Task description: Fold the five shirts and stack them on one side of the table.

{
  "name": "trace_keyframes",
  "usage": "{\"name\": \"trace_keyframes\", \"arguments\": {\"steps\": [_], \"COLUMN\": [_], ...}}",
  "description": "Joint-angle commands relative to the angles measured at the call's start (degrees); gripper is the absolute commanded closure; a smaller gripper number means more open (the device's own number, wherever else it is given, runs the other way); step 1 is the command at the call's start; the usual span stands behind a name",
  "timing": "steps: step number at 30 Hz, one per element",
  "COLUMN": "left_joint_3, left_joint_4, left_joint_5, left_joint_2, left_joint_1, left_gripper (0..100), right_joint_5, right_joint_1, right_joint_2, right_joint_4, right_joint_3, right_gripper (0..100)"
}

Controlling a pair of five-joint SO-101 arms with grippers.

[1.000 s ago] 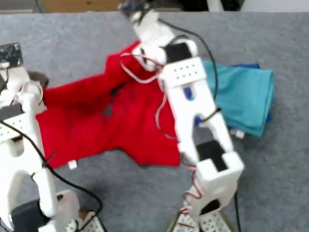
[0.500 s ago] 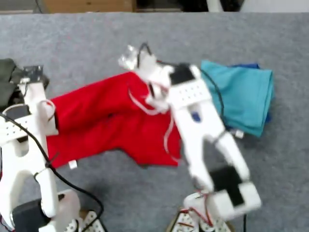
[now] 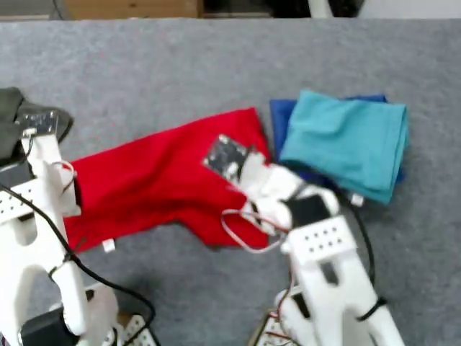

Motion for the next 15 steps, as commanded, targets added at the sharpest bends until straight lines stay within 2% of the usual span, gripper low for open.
{"name": "trace_keyframes", "arguments": {"steps": [1, 4, 8, 15], "left_joint_3": [0.0, 2.6, 6.3, 7.2], "left_joint_4": [-1.6, -1.6, -1.1, -3.2], "left_joint_5": [-0.4, -0.5, -6.4, -6.9], "left_joint_2": [-1.6, -1.6, -2.2, -1.7], "left_joint_1": [-0.6, -0.6, -1.2, -2.3], "left_gripper": [98, 98, 98, 98], "right_joint_5": [2.1, 3.2, 7.6, 10.1], "right_joint_1": [1.2, 3.5, 8.1, 8.2], "right_joint_2": [-2.5, -2.5, -2.9, -2.9], "right_joint_4": [-1.6, -2.8, -2.5, -1.5], "right_joint_3": [3.0, 4.7, 4.7, 4.6], "right_gripper": [99.8, 99.8, 99.8, 99.8]}}
